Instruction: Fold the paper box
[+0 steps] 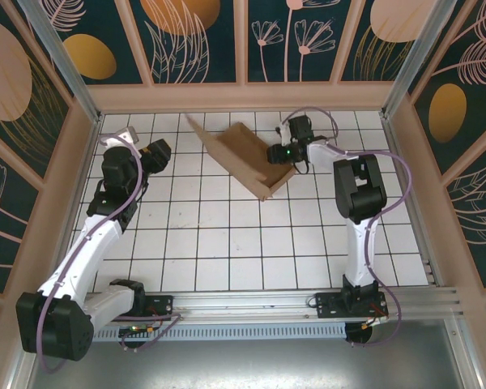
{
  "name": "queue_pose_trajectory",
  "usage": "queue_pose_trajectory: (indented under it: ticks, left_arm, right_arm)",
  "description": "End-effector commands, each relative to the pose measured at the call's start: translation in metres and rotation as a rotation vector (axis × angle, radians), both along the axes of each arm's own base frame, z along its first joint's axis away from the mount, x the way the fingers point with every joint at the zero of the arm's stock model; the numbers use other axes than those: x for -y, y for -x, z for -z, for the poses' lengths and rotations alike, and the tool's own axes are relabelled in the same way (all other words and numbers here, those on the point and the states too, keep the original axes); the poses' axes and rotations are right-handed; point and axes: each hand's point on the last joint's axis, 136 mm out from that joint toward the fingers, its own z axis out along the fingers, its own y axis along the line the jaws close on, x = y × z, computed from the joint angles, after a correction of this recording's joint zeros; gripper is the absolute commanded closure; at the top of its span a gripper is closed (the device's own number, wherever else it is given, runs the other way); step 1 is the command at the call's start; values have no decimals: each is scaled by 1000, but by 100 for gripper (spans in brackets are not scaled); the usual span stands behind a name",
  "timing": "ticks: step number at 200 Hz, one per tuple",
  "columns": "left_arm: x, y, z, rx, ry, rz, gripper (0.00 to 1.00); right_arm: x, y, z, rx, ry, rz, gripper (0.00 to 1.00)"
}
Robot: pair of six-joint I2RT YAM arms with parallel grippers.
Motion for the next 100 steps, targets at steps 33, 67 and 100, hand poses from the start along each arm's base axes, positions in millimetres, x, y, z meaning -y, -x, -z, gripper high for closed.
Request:
queue_pose_trajectory:
  ticks: [33, 67, 100]
  left_arm:
    - [-6, 2, -24, 50, 10, -35, 39]
    - [2, -3, -5, 10, 74, -10, 39]
    - [1, -1, 7, -22, 71, -18, 39]
  right_arm:
    - [-42, 123, -42, -20, -141, 185, 44]
    - [-61, 155, -81, 48, -315, 100, 26]
    - [-62, 123, -85, 196, -77, -62, 28]
